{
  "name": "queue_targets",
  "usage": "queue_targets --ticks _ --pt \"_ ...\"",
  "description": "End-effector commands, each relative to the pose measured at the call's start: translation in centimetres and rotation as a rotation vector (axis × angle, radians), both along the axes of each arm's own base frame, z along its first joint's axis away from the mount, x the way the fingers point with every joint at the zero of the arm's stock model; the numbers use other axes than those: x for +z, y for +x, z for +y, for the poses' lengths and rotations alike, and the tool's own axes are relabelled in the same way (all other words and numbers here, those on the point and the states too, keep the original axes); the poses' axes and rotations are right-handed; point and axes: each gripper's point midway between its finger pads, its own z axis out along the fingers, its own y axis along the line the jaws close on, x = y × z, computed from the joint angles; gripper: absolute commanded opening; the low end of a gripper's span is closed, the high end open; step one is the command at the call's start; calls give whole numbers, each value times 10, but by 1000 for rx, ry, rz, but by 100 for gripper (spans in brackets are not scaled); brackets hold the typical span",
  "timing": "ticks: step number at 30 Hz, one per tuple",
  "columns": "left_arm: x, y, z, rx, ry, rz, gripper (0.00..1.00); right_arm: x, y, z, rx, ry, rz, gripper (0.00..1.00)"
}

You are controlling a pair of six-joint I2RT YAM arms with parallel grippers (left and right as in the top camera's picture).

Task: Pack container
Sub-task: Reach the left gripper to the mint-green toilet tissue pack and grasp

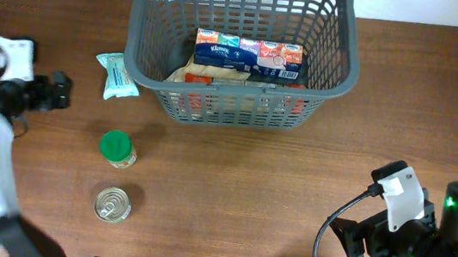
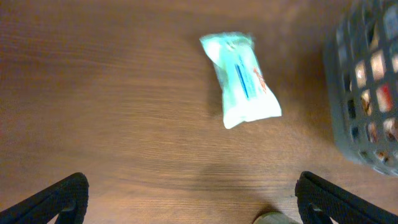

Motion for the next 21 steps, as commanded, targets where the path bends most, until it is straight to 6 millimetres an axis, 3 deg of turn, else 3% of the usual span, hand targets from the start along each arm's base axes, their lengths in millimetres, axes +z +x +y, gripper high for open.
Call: queue_targets --ticks 1,11,18,21 --pt "-27 22 -29 -158 11 34 99 0 0 0 -3 8 1 99" --pt "-82 78 -65 -276 22 1 99 0 0 0 -3 8 1 99" --pt "-115 106 -72 -188 64 8 99 0 0 0 -3 8 1 99" --pt "-130 108 -65 -106 71 38 99 0 0 0 -3 8 1 99"
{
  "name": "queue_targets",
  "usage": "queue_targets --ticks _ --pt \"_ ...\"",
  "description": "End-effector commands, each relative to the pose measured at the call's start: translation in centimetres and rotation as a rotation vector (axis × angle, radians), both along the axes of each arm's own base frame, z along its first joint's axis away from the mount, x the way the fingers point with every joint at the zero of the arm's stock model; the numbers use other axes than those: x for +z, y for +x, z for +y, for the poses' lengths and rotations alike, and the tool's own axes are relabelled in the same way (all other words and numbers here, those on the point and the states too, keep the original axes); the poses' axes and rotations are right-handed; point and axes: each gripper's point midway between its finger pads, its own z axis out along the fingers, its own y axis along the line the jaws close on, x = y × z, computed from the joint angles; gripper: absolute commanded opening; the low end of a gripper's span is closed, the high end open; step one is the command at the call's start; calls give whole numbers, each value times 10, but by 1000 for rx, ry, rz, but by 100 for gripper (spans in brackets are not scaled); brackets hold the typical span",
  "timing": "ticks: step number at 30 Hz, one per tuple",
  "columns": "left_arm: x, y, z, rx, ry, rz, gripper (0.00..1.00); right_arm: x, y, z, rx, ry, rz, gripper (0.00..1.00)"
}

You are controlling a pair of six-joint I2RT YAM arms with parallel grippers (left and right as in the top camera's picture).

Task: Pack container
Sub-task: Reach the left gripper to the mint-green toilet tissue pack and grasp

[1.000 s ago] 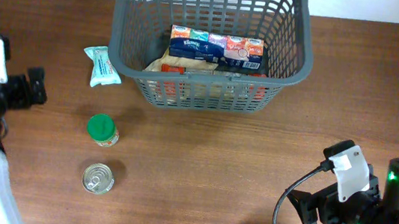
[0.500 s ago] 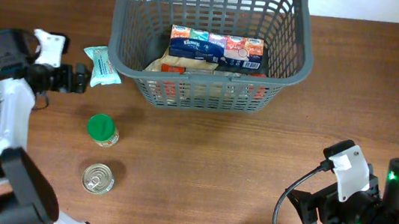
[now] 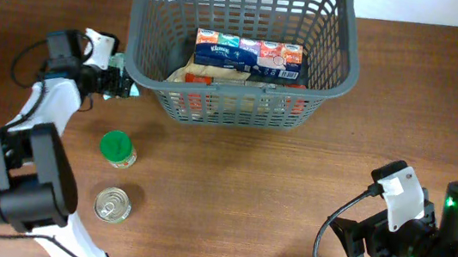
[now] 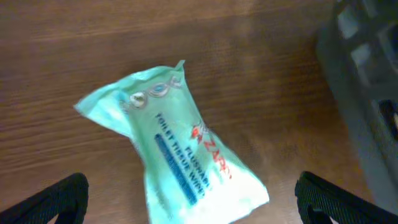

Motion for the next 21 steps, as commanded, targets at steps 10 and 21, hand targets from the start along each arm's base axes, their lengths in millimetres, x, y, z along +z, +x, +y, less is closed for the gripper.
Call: queue_targets --ticks 10,21 --pt "-28 10 17 153 2 26 99 -1 0 0 -4 8 3 99" --pt "-51 13 18 186 -27 44 99 0 0 0 -3 8 3 99"
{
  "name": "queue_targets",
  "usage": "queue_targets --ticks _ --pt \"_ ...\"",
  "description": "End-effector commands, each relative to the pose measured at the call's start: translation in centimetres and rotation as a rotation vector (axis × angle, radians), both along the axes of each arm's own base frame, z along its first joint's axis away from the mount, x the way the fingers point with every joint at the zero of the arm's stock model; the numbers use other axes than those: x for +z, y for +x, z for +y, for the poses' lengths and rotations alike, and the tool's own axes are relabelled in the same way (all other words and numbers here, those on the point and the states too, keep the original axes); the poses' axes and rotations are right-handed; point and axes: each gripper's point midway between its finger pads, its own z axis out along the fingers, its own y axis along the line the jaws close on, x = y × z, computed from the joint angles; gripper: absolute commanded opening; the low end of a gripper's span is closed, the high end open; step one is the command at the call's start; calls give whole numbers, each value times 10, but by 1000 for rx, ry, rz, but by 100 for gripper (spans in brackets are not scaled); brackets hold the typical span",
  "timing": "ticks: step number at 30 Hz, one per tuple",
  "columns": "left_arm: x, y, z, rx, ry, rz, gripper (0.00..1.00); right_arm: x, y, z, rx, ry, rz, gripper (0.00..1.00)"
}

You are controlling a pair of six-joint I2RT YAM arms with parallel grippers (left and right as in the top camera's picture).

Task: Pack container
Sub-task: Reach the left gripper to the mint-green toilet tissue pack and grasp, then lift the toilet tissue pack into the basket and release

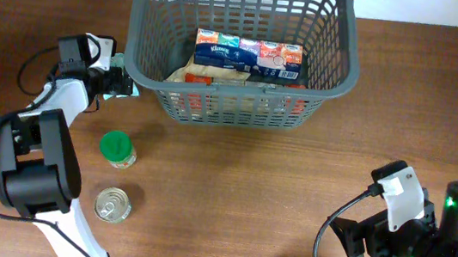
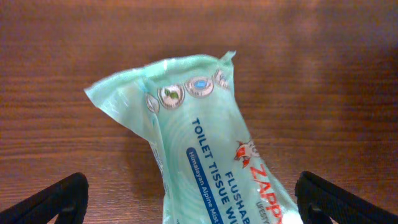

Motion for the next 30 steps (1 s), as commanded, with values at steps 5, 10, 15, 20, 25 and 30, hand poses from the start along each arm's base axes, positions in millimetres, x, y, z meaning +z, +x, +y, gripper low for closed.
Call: queue_targets --ticks 5,10,15,20,25,30 --pt "-24 0 0 35 -39 38 100 -1 0 0 -3 8 3 99" --pt "-24 -1 0 36 -40 41 72 0 0 0 -3 8 3 99" --pt "-24 -1 0 35 -40 41 56 0 0 0 -3 8 3 99" --pt "-21 0 0 36 -41 43 45 -1 0 0 -3 8 3 99" --pt "-2 8 2 51 -48 25 31 -1 0 0 -3 8 3 99" --pt "35 17 9 61 -28 -33 27 0 0 0 -3 8 3 99"
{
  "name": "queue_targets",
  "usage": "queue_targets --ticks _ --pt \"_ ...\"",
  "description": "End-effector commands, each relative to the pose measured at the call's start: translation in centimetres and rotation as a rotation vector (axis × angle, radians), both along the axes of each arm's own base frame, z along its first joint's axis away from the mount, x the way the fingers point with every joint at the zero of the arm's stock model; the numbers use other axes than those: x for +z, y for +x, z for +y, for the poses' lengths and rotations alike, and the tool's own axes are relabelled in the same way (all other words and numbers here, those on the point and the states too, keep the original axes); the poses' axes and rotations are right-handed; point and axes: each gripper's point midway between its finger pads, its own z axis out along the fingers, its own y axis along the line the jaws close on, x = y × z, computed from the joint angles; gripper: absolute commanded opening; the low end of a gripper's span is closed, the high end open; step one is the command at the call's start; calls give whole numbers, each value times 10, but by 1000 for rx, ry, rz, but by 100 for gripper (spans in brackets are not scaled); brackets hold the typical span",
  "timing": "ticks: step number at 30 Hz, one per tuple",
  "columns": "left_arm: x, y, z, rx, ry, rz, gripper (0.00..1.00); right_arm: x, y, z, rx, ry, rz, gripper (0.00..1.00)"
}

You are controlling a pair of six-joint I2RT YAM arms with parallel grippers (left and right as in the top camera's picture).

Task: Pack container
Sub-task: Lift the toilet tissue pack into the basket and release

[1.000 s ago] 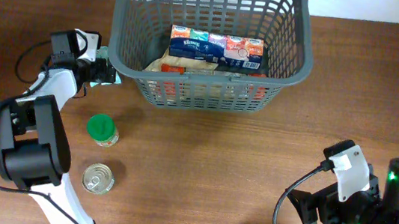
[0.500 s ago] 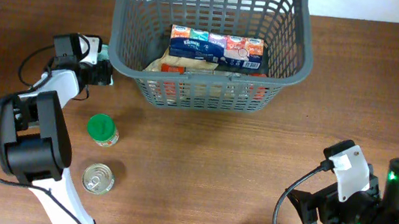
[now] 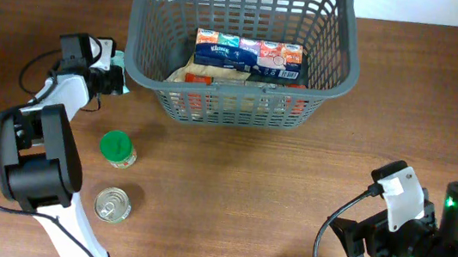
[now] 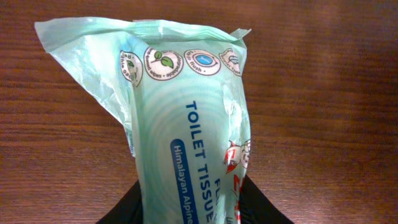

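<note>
A mint-green pack of toilet tissue wipes point(image 4: 186, 112) fills the left wrist view, with the wooden table behind it. My left gripper point(image 4: 193, 214) is shut on its near end, a dark finger point(image 4: 127, 211) on each side. From overhead the left gripper point(image 3: 112, 79) sits just left of the grey basket point(image 3: 348, 69), and only a sliver of the pack point(image 3: 121, 88) shows. Whether the pack is off the table cannot be told. My right gripper point(image 3: 352, 244) rests at the front right; its jaws are not readable.
The basket holds a row of colourful tissue packets point(image 3: 248, 53) and a tan bag point(image 3: 209, 76). A green-lidded jar point(image 3: 117, 148) and a tin can point(image 3: 113, 204) stand on the table in front of the left gripper.
My left gripper was open with the pack lying between its fingers; now the fingers are shut against the pack's sides. The pack looks larger and nearer in the wrist view. The right arm is unchanged.
My left gripper was open at the far left edge, well away from the pack. Then it was close over the pack beside the basket, then lower with the pack between its open fingers. Now it is shut on the pack.
</note>
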Motion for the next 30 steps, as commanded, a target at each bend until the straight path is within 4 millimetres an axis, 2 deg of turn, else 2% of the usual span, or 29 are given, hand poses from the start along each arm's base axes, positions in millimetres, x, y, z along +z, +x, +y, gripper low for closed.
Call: queue_targets --ticks 1,4,9,16,17,20,23,26,30 --pt "54 17 12 27 34 -110 26 0 0 0 -3 8 3 99" --pt "90 18 22 61 88 -172 24 0 0 0 -3 8 3 99" --pt "169 12 29 96 151 -316 22 0 0 0 -3 8 3 99" --pt "288 -17 14 89 191 -557 19 0 0 0 -3 8 3 99" --pt "308 -24 7 81 196 -602 19 0 0 0 -3 8 3 99" --pt "347 -38 -17 33 200 -694 18 0 0 0 -3 8 3 99" --pt "371 -49 -60 -100 204 -761 19 0 0 0 -3 8 3 99" --pt "380 -54 -103 -188 170 -791 18 0 0 0 -3 8 3 99" --pt "370 -58 -160 -295 100 -766 18 0 0 0 -3 8 3 99"
